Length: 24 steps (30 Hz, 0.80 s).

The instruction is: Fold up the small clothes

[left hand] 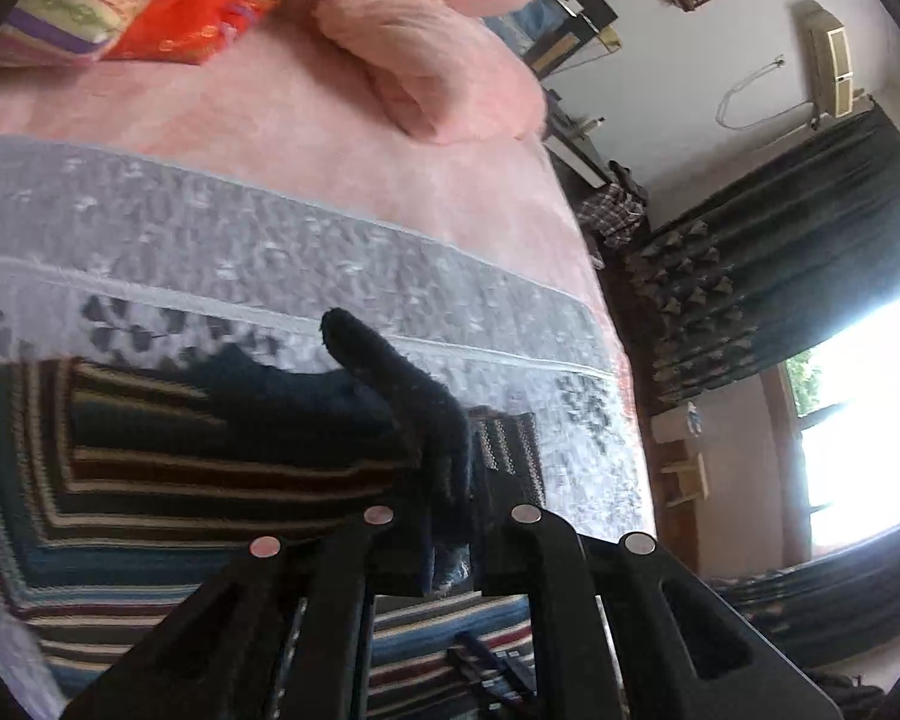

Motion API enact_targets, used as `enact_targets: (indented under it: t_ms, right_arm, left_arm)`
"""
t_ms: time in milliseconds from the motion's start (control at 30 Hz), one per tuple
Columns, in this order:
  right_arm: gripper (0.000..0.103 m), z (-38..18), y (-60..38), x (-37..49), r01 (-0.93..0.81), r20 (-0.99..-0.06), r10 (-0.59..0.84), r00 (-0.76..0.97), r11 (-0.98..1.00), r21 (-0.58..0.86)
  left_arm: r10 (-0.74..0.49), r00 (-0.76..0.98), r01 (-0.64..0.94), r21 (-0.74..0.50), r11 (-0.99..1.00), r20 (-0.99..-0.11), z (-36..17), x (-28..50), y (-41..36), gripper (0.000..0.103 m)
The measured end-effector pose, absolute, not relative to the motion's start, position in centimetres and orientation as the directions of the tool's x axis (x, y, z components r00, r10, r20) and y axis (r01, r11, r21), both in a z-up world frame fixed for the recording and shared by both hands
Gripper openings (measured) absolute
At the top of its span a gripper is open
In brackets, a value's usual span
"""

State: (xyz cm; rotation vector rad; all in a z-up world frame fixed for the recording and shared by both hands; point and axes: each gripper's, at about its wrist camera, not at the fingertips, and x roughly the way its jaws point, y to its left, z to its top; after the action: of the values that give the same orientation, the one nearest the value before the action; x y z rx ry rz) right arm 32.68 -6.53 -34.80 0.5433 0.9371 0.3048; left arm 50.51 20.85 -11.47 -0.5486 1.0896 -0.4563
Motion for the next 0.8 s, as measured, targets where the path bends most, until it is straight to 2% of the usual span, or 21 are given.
enact_targets:
  t_ms: [300,433,533,567,633,667,733,767,800]
  right_arm:
    - [0.042,-34.8,-6.3,32.5,-0.030,-0.676,0.475,0.563,0.829,0.558]
    - [0.042,-34.7,-6.3,32.5,-0.031,-0.677,0.475,0.562,0.830,0.556]
    - [0.042,-34.7,-6.1,32.6,-0.033,-0.679,0.474,0.560,0.832,0.554]
    - [0.042,-34.7,-6.1,32.7,-0.034,-0.679,0.475,0.561,0.832,0.554]
    - [0.042,-34.6,-6.1,32.7,-0.034,-0.675,0.477,0.563,0.829,0.558]
    - [0.042,-34.5,-6.0,32.8,-0.036,-0.672,0.480,0.564,0.827,0.561]
    - [0.042,-34.5,-5.9,32.7,-0.042,-0.668,0.487,0.563,0.824,0.565]
    - [0.042,-34.5,-5.7,32.7,-0.047,-0.669,0.487,0.562,0.826,0.562]
    - [0.042,-34.4,-5.6,32.8,-0.051,-0.670,0.487,0.560,0.827,0.559]
  left_arm:
    - [-0.525,0.359,-0.080,-0.586,0.806,-0.771,-20.8,49.2,27.6,0.008]
    - [-0.472,0.305,-0.145,-0.530,0.835,-0.827,-26.0,48.7,29.3,0.008]
    - [-0.340,0.240,-0.231,-0.394,0.890,-0.909,-28.5,48.2,30.2,0.023]
    - [-0.301,0.256,-0.259,-0.365,0.894,-0.919,-28.2,47.8,30.7,0.026]
    - [-0.260,0.353,-0.268,-0.363,0.893,-0.899,-25.9,46.6,31.0,0.040]
    - [-0.274,0.404,-0.245,-0.392,0.887,-0.873,-24.9,46.2,30.8,0.050]
    - [-0.375,0.450,-0.171,-0.490,0.855,-0.810,-23.8,45.8,29.5,0.052]
    - [-0.462,0.433,-0.131,-0.561,0.817,-0.774,-24.4,46.1,28.5,0.052]
    - [-0.491,0.416,-0.131,-0.585,0.800,-0.765,-25.2,46.5,27.9,0.052]
